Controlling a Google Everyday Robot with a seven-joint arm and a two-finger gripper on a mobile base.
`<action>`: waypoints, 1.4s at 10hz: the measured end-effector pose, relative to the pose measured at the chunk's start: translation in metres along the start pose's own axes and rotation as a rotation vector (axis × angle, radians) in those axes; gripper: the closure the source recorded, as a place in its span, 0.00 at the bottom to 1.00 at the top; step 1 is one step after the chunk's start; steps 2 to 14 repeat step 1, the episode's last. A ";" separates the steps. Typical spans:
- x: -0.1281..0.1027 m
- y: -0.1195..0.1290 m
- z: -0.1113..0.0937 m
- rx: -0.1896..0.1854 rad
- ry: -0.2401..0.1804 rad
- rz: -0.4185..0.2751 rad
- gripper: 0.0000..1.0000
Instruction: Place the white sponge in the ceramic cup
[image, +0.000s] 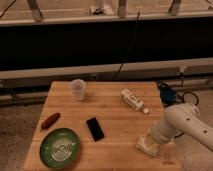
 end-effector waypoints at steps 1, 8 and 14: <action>0.004 0.003 0.005 -0.008 0.005 0.003 0.59; 0.004 0.003 0.005 -0.008 0.005 0.003 0.59; 0.004 0.003 0.005 -0.008 0.005 0.003 0.59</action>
